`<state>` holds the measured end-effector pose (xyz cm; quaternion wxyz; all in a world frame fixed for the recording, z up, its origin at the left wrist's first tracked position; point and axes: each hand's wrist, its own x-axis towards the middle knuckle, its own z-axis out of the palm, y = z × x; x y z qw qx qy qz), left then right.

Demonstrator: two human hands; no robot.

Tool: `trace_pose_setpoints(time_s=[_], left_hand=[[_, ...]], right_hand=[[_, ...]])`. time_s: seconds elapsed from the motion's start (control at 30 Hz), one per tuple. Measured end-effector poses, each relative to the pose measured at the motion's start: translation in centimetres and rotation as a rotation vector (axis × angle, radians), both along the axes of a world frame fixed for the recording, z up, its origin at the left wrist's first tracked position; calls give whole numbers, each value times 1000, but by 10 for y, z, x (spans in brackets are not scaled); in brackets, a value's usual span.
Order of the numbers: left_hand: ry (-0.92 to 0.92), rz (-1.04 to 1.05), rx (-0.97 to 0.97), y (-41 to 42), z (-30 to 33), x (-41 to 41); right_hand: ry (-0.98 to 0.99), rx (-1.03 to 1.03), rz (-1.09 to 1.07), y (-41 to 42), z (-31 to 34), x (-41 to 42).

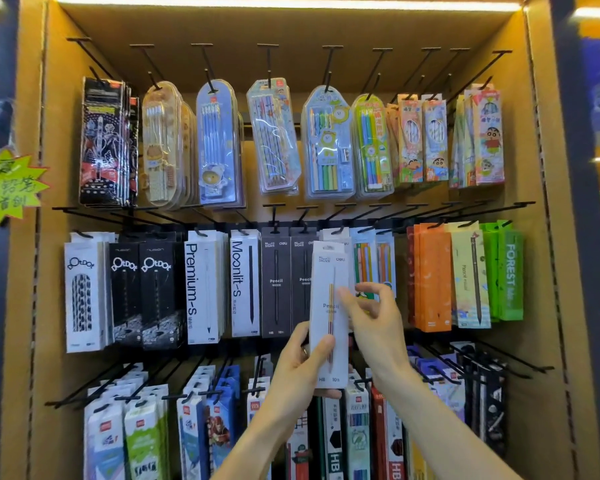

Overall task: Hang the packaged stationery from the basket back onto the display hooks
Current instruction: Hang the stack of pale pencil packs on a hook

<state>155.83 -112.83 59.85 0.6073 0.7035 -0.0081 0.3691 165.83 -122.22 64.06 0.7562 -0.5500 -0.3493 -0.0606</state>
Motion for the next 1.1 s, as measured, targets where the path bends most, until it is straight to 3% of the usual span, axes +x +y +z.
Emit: trace_pose_setpoints(time_s=[0.2,0.3,0.57,0.87,1.1], left_hand=[[-81,-16,100,-15,19,29],[-73,36,140,-12,29,43],[7,211,169,10,21,55],[52,381,381,17,12,43],[114,434,418,30,4,39]], right_hand=[[-332,-102,-482,-1,18,-6],[-411,-202,-608,3,34,2],[-474,-441,-703,18,45,20],[-476,-514,-733,58,47,40],[-486,-548,-754,79,43,63]])
